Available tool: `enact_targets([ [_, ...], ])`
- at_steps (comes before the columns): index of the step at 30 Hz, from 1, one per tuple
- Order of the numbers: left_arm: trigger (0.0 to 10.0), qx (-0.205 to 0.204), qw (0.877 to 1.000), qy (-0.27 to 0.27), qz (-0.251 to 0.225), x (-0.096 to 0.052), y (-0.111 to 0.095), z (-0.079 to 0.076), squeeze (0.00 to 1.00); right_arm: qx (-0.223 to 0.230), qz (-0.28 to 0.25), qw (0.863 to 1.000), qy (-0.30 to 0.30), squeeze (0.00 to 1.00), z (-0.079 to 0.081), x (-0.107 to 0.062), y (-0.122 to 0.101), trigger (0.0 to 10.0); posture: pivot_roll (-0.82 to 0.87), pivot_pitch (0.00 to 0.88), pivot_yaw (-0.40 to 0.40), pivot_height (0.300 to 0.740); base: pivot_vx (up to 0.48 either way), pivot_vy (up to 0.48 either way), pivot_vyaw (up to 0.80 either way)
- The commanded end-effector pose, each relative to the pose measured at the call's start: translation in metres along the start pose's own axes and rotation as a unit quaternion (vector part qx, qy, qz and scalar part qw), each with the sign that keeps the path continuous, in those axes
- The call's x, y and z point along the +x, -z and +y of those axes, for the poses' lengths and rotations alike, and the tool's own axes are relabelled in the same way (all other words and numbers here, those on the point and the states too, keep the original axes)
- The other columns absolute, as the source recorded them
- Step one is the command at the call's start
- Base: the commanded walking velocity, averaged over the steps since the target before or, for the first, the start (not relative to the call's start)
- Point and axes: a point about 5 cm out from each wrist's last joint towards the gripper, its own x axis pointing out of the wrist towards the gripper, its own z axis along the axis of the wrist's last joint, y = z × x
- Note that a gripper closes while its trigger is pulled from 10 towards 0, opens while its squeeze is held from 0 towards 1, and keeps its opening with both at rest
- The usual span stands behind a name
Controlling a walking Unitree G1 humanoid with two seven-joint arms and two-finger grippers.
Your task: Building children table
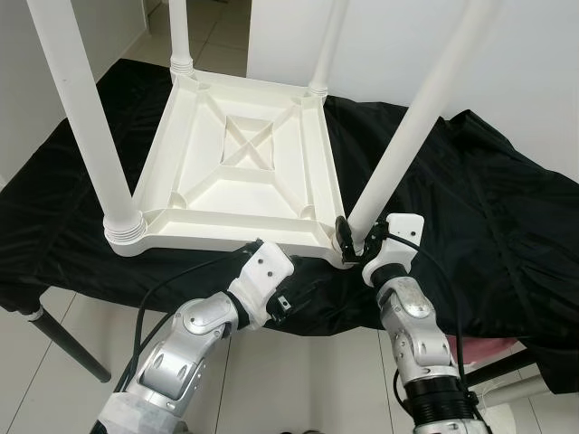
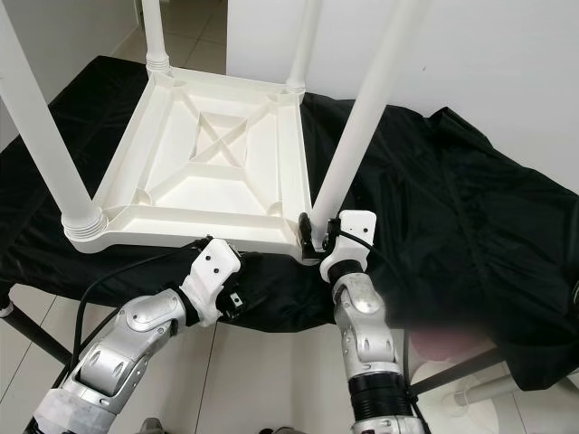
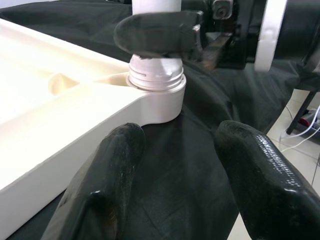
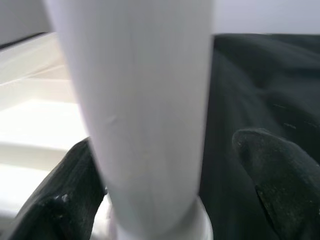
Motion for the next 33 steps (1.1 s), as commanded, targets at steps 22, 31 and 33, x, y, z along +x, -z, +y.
enact_targets([
  [22,10.0,0.0,1.0,-0.002,0.004,-0.001,0.0,-0.003,0.0,-0.083,0.044,0.965,-0.246,0.0,-0.01,0.026,0.006,0.0,0.11,0.094,-0.139,0.74,0.0,0.0,0.0],
  [31,10.0,-0.002,1.0,-0.007,0.004,-0.003,-0.001,-0.003,0.0,-0.08,0.059,0.964,-0.246,0.0,-0.015,0.025,0.014,0.0,0.11,0.107,-0.138,0.74,0.0,0.0,0.0],
  [33,10.0,-0.002,1.0,-0.008,0.004,-0.003,-0.001,-0.003,0.0,-0.076,0.06,0.966,-0.242,0.0,-0.014,0.025,0.014,4.3,0.11,0.11,-0.137,0.74,0.0,0.0,0.0],
])
